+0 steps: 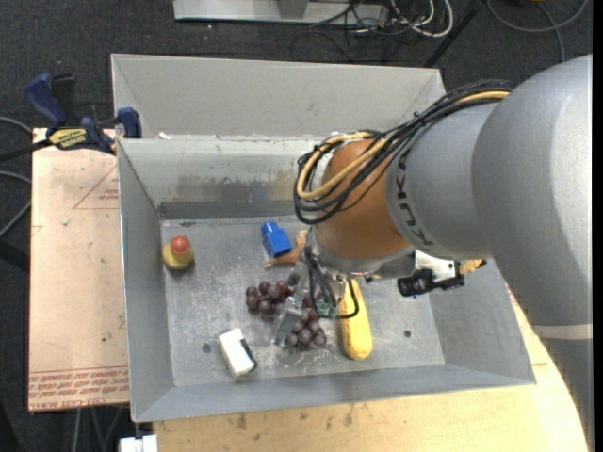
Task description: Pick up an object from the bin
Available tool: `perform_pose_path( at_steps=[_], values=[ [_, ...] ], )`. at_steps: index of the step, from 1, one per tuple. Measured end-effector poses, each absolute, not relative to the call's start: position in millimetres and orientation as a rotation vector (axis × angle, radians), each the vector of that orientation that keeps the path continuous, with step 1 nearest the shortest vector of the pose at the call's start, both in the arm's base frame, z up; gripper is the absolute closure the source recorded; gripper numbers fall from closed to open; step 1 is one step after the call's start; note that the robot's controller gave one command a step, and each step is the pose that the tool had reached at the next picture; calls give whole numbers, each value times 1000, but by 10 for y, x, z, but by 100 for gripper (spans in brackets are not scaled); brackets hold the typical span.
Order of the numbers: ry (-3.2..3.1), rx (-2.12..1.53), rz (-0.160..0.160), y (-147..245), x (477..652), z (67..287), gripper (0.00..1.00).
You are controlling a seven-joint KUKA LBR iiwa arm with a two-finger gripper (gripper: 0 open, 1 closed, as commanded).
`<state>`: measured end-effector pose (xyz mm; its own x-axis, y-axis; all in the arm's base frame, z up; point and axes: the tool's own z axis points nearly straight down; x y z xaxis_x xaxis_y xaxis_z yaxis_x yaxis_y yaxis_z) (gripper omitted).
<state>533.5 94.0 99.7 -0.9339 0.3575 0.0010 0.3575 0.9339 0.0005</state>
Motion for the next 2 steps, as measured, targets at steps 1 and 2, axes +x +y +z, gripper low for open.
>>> perform_pose_path(
  at_steps=[1, 2],
  values=[
    [-3100, -571, -5, 957, 5279, 724, 0],
    [-3032, -841, -11, 893, 5340, 746, 100]
  ],
)
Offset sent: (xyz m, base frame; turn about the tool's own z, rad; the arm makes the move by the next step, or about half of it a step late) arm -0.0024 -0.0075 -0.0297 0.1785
